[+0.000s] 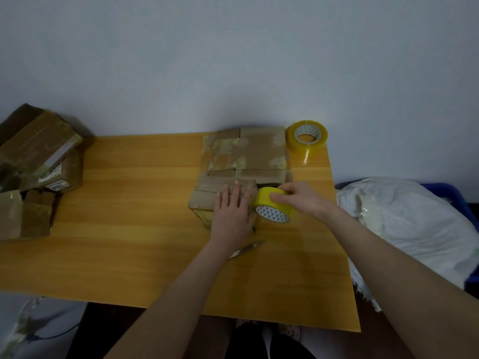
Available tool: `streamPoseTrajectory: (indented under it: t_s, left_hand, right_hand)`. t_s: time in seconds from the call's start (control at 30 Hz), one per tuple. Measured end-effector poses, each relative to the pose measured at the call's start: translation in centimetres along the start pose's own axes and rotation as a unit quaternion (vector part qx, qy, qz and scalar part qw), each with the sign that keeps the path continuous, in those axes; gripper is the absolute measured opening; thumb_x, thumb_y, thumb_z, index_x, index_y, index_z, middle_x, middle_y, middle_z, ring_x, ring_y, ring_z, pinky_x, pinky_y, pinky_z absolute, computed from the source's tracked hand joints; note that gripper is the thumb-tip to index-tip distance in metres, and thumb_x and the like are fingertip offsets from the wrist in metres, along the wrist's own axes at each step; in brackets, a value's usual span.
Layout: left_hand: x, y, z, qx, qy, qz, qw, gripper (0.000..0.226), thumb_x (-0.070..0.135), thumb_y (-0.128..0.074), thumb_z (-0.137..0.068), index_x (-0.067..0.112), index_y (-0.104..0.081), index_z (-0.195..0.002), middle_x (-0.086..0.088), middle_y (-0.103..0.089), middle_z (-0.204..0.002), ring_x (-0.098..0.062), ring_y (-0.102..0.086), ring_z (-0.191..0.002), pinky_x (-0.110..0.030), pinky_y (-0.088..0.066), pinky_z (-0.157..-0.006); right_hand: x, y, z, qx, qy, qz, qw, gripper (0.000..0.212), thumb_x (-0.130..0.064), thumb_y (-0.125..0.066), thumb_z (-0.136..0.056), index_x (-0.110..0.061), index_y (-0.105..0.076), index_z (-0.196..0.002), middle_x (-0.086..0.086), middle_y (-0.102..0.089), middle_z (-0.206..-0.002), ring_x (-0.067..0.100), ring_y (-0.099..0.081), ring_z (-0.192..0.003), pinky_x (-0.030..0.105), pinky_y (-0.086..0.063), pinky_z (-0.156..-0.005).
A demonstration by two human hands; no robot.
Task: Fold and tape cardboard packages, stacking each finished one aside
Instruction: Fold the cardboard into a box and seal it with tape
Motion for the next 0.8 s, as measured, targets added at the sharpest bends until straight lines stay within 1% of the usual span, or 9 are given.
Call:
streamPoseTrajectory:
  t_s: [0.1,0.2,0.27,0.33,0.4,0.5,0.57,0.67,0.8]
  left_hand:
    - [-0.3,-0.2,0.1,-0.004,-0.008,-0.018,1.000,0.063,0.030,-0.037,-0.099,0.019,-0.007,-0.153,-0.014,-0.003,-0.160,-0.038,-0.004,-0.146,-0.052,-0.006,-0.118]
    - [-0.8,-0.2,0.2,-0.008,-0.015,-0.029,0.999,0.064,0.032,-0.032,-0.100,0.027,0.005,-0.152,-0.014,0.006,-0.160,-0.036,0.002,-0.146,-0.050,-0.003,-0.119]
    - [-1.3,-0.5,0.5,-0.016,-0.021,-0.036,0.999,0.065,0.032,-0.031,-0.101,0.030,0.009,-0.151,-0.014,0.009,-0.159,-0.036,0.004,-0.146,-0.049,-0.001,-0.118]
    - [-1.5,-0.5,0.6,-0.020,-0.025,-0.039,0.999,0.065,0.033,-0.031,-0.101,0.029,0.011,-0.151,-0.014,0.011,-0.159,-0.036,0.005,-0.146,-0.048,0.000,-0.118]
    - [-1.6,-0.5,0.5,-0.020,-0.024,-0.044,0.999,0.065,0.034,-0.031,-0.102,0.027,0.011,-0.151,-0.015,0.011,-0.159,-0.037,0.005,-0.146,-0.049,-0.001,-0.118]
    - [-1.5,-0.6,0.6,-0.027,-0.028,-0.064,0.997,0.066,0.034,-0.030,-0.102,0.025,0.015,-0.150,-0.016,0.013,-0.158,-0.038,0.006,-0.146,-0.050,-0.003,-0.118]
    - [-1.6,-0.6,0.5,-0.030,-0.025,-0.073,0.997,0.067,0.034,-0.031,-0.102,0.025,0.016,-0.150,-0.016,0.013,-0.158,-0.039,0.006,-0.145,-0.050,-0.003,-0.118]
    - [-1.7,-0.6,-0.1,-0.034,-0.030,-0.076,0.996,0.065,0.034,-0.029,-0.103,0.024,0.013,-0.151,-0.016,0.011,-0.159,-0.038,0.004,-0.146,-0.050,-0.005,-0.118]
    - [-1.3,-1.5,-0.8,-0.075,-0.035,-0.071,0.994,0.058,0.033,-0.026,-0.104,0.027,0.005,-0.152,-0.013,0.008,-0.160,-0.036,0.004,-0.146,-0.049,-0.003,-0.117]
  right_hand:
    - [1.1,-0.3,0.1,0.034,-0.007,0.096,0.995,0.034,-0.049,-0.062,-0.087,-0.017,-0.066,-0.099,-0.004,-0.062,-0.091,0.015,-0.059,-0.089,0.031,-0.045,-0.072]
    - [1.9,-0.6,0.4,0.029,-0.011,0.119,0.992,0.028,-0.048,-0.059,-0.090,-0.021,-0.063,-0.096,-0.002,-0.064,-0.091,0.019,-0.061,-0.091,0.034,-0.047,-0.076]
    - [1.9,-1.2,0.5,0.012,-0.010,0.117,0.993,0.032,-0.044,-0.058,-0.092,-0.016,-0.065,-0.107,0.002,-0.066,-0.105,0.022,-0.061,-0.103,0.031,-0.046,-0.081]
    - [1.8,-1.6,0.6,0.026,-0.018,0.134,0.990,0.044,-0.045,-0.056,-0.093,-0.013,-0.062,-0.123,0.004,-0.063,-0.121,0.023,-0.058,-0.111,0.029,-0.044,-0.084]
    - [1.7,-1.8,0.8,0.055,-0.026,0.182,0.981,0.047,-0.048,-0.052,-0.094,-0.018,-0.057,-0.129,0.005,-0.062,-0.124,0.023,-0.057,-0.112,0.032,-0.046,-0.086]
    - [1.8,-2.1,1.5,0.086,-0.033,0.256,0.962,0.048,-0.049,-0.048,-0.095,-0.025,-0.048,-0.136,0.004,-0.058,-0.132,0.025,-0.053,-0.119,0.037,-0.046,-0.090]
    - [2.0,-2.2,1.6,0.094,-0.026,0.234,0.967,0.046,-0.046,-0.049,-0.096,-0.027,-0.047,-0.138,0.003,-0.056,-0.135,0.025,-0.051,-0.123,0.036,-0.045,-0.092]
    - [2.3,-2.2,1.2,0.100,-0.024,0.186,0.977,0.038,-0.043,-0.051,-0.095,-0.032,-0.053,-0.132,0.000,-0.056,-0.135,0.024,-0.052,-0.123,0.037,-0.046,-0.095]
    - [2.8,-2.2,1.2,0.104,-0.061,0.185,0.975,0.034,-0.041,-0.053,-0.095,-0.034,-0.056,-0.128,-0.002,-0.057,-0.135,0.023,-0.056,-0.118,0.034,-0.049,-0.090]
Point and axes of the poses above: each hand's wrist, its own z-axis away from the middle knuckle, its own y-axis out of the back of the hand, x = y × z, the point moved 3 cm from there along -z, towards the middle knuckle
